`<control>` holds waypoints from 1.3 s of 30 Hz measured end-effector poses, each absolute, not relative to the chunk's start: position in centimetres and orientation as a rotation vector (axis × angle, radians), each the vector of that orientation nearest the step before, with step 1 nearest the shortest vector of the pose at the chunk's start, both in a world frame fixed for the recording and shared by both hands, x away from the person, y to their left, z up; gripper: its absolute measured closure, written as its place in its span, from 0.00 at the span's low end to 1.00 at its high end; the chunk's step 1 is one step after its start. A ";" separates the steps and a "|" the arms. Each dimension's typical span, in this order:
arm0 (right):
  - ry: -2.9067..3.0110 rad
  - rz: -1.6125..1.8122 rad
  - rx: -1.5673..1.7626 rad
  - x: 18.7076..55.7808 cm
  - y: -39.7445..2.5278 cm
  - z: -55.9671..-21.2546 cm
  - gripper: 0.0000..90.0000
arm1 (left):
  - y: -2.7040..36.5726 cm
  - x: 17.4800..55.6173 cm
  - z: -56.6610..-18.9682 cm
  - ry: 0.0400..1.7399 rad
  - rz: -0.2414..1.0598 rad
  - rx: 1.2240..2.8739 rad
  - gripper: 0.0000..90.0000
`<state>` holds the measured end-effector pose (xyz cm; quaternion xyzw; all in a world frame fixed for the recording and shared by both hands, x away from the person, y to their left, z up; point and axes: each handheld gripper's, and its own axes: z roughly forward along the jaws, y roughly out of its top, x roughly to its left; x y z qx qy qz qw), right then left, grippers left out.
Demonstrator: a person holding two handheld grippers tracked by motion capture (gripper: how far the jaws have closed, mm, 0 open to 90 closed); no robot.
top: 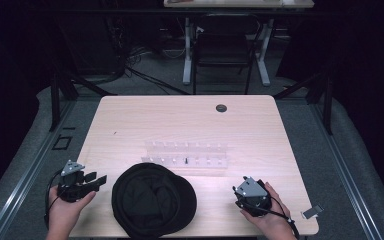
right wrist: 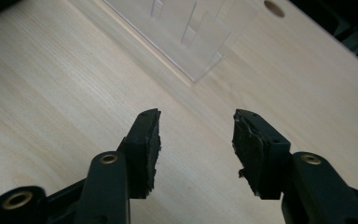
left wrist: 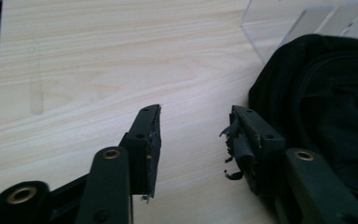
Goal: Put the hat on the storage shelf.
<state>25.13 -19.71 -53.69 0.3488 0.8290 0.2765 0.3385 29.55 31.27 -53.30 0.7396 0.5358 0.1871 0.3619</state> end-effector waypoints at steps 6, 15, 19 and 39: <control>2.177 0.768 0.990 25.7 -20.3 -54.3 0.62 | 30.7 29.7 -53.0 1.381 0.454 1.908 0.66; 2.201 0.803 1.019 25.9 -20.4 -55.1 0.64 | 30.1 30.6 -52.9 1.408 0.291 1.884 0.62; 2.186 0.826 1.032 25.9 -20.4 -54.8 0.64 | 29.5 30.4 -52.6 1.409 0.271 1.909 0.60; 2.199 0.866 1.007 25.9 -19.8 -53.8 0.64 | 30.6 31.7 -51.4 1.548 -0.077 1.950 0.67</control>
